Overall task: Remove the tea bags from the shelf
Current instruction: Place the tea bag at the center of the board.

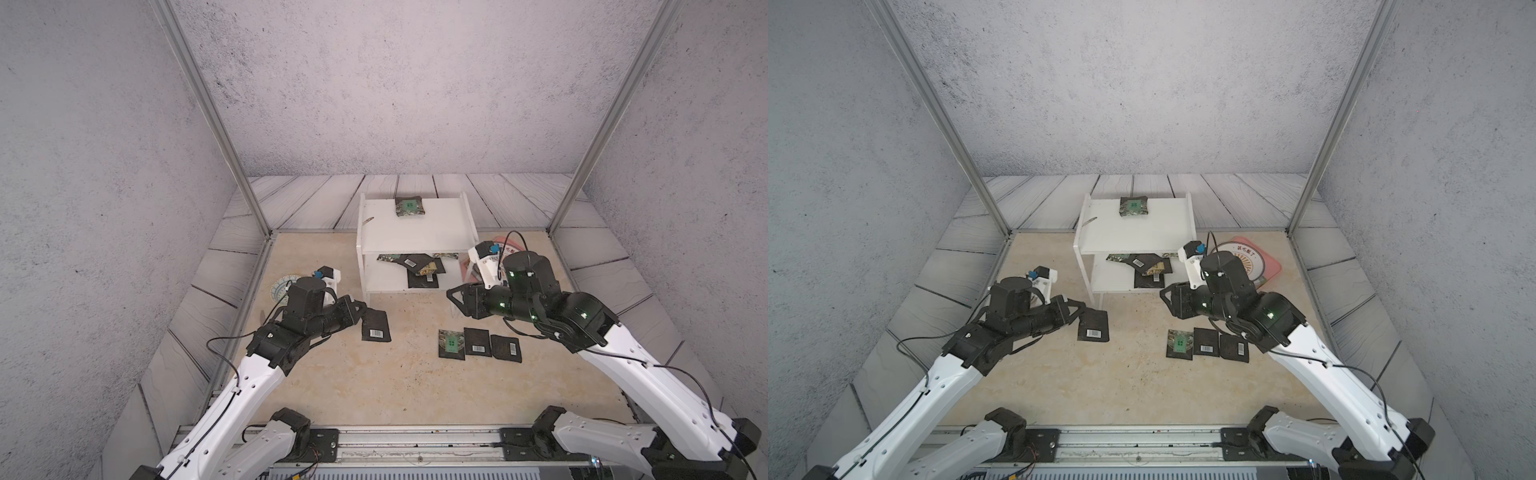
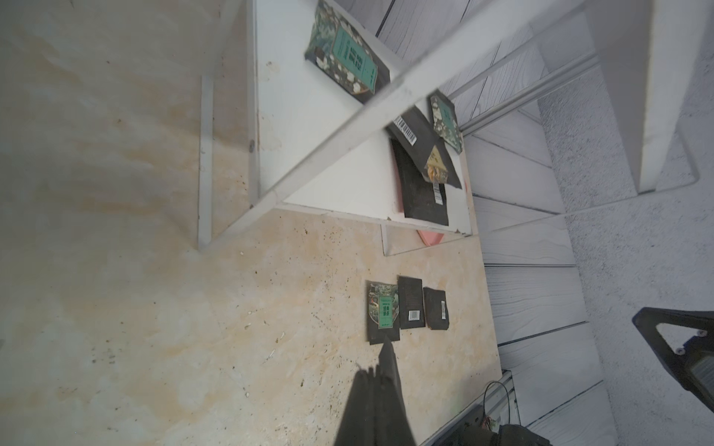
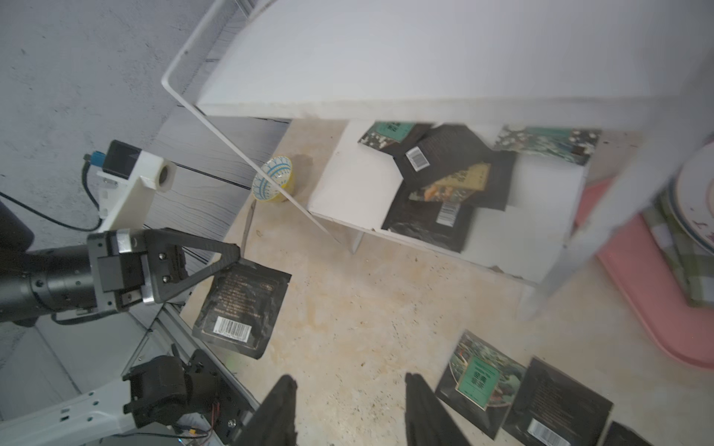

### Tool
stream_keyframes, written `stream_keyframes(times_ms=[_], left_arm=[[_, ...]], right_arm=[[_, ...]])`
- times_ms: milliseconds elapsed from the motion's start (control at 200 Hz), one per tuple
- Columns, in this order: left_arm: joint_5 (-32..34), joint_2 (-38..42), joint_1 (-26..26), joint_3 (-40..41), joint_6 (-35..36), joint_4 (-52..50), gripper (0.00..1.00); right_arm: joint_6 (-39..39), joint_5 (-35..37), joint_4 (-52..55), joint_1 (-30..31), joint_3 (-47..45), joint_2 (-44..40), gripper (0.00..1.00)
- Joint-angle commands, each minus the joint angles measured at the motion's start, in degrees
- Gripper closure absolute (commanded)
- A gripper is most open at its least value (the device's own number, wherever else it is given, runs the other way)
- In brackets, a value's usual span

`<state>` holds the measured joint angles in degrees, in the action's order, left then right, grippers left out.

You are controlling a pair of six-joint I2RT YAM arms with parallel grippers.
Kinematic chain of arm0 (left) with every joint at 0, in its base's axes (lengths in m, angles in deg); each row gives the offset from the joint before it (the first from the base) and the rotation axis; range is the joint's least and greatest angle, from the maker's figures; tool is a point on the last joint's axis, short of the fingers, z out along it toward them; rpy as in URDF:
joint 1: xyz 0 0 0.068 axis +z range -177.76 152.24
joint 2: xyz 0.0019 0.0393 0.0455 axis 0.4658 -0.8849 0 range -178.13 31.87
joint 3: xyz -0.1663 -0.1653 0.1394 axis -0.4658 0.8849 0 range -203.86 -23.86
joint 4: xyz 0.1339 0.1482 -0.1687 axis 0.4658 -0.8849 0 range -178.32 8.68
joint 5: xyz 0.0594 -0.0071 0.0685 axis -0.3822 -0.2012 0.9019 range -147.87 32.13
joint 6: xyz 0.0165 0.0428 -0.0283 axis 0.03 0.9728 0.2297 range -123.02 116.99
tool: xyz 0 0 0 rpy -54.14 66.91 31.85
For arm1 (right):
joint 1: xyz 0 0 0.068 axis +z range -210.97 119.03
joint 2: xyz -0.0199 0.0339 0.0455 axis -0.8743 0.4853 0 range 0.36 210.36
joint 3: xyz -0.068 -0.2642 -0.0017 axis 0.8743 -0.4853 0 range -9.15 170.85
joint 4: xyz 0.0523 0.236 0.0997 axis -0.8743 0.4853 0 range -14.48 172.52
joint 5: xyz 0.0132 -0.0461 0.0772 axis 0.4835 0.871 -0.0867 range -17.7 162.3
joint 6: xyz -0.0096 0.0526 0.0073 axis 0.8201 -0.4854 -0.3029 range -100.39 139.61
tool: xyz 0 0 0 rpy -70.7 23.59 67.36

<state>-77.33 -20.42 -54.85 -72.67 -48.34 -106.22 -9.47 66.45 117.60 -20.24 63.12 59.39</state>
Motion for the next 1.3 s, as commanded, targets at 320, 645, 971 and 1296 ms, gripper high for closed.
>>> stream_keyframes(times_ms=[320, 645, 971, 1296], left_arm=[[11.02, -11.87, -15.56, 9.53, -2.6, 21.89, 1.0], [9.5, -27.15, -17.73, 4.76, -1.01, 30.49, 1.0], [8.38, -36.24, -18.09, 3.64, -1.5, 36.0, 1.0], [8.13, -40.25, -18.35, 3.11, -0.64, 36.53, 1.0]], right_arm=[[-5.93, 16.67, 5.9, -3.69, -15.45, -17.98, 0.44], [-10.2, 19.62, 5.55, -4.6, -23.12, -22.1, 0.45], [-10.03, 19.04, 4.28, -5.15, -23.99, -20.89, 0.45], [-9.26, 18.51, 3.38, -5.5, -22.81, -18.38, 0.45]])
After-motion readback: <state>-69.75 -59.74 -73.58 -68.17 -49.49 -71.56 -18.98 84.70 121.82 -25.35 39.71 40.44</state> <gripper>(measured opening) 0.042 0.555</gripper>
